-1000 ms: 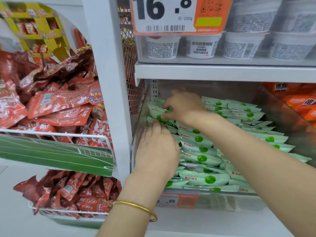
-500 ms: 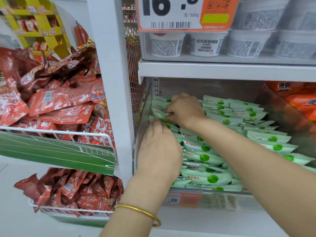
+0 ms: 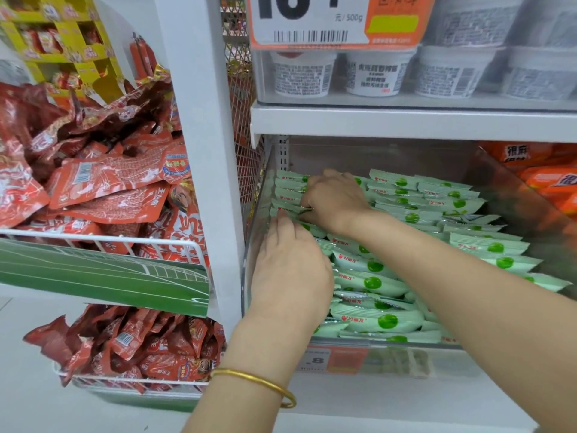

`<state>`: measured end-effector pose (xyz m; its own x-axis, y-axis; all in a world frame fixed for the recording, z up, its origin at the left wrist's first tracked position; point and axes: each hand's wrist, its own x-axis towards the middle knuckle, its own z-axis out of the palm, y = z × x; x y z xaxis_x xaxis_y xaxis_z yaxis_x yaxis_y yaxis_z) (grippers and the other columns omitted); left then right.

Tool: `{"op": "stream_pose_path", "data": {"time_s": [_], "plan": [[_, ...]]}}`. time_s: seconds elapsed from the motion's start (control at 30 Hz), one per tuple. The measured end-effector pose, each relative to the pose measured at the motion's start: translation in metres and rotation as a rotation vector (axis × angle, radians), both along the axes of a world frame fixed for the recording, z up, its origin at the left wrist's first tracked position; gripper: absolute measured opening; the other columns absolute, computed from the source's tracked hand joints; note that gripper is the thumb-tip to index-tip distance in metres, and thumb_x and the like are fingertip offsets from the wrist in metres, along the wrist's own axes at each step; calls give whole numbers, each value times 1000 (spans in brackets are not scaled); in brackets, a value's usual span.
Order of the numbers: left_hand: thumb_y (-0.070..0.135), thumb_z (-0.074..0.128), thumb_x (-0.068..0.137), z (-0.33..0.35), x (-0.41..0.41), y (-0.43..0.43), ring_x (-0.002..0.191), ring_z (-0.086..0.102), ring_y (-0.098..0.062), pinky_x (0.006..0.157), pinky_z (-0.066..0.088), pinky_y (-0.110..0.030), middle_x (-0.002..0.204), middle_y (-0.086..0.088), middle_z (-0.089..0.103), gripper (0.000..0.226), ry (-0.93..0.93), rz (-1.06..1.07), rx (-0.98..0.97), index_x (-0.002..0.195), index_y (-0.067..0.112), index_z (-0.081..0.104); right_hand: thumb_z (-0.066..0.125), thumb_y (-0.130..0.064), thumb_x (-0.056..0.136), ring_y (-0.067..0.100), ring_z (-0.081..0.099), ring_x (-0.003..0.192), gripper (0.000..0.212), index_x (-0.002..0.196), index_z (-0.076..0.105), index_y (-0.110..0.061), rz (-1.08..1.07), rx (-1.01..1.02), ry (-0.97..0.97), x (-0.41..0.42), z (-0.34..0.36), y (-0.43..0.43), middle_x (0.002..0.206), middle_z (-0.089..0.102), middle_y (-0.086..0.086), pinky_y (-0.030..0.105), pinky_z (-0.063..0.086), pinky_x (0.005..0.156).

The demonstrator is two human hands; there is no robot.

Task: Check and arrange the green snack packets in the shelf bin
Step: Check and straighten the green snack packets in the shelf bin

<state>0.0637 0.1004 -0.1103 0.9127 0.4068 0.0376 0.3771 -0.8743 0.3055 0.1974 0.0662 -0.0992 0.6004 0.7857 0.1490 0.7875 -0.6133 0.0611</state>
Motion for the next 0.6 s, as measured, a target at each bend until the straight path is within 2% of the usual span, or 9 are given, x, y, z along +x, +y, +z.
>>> {"op": "stream_pose_path", "data": {"time_s": [0.07,0.17,0.3,0.4,0.5,0.6], "plan": [[21,32,99,0,1,0,143,11,-26,118,12,-35,154,-15,11,52,2,1,0,145,-1,20,59,-47,87,22,41,112,25,97,71,-28,-33,75,39,1,5,-7,102,52,-3,33,30,89],[22,31,99,1,2,-1,143,9,-26,118,11,-35,154,-16,9,52,8,-1,10,144,-2,21,64,-43,84,20,41,109,18,90,72,-28,-64,164,46,1,7,-7,95,49,-6,32,29,85],[23,30,100,2,2,-2,144,7,-26,118,9,-33,156,-16,6,53,11,-1,-1,146,-1,18,62,-36,87,21,42,111,15,89,73,-27,-45,140,56,0,-5,1,104,58,-6,31,30,90],[23,30,100,2,1,-2,145,6,-26,118,9,-33,156,-16,5,53,11,-1,-4,145,-2,19,61,-41,87,21,43,111,19,88,73,-26,-44,120,65,1,-1,-4,98,53,-6,32,30,89],[22,31,99,3,1,-1,145,5,-25,118,9,-33,156,-14,4,52,6,6,-20,144,-2,20,61,-42,87,20,51,108,19,94,73,-27,-98,270,158,5,15,-14,102,58,-5,34,40,93],[21,30,99,3,1,-1,145,4,-24,118,10,-34,157,-13,3,51,-1,13,-38,144,-1,22,61,-28,88,23,57,100,15,93,74,-21,-141,380,139,15,21,-16,107,61,1,33,48,84]]}}
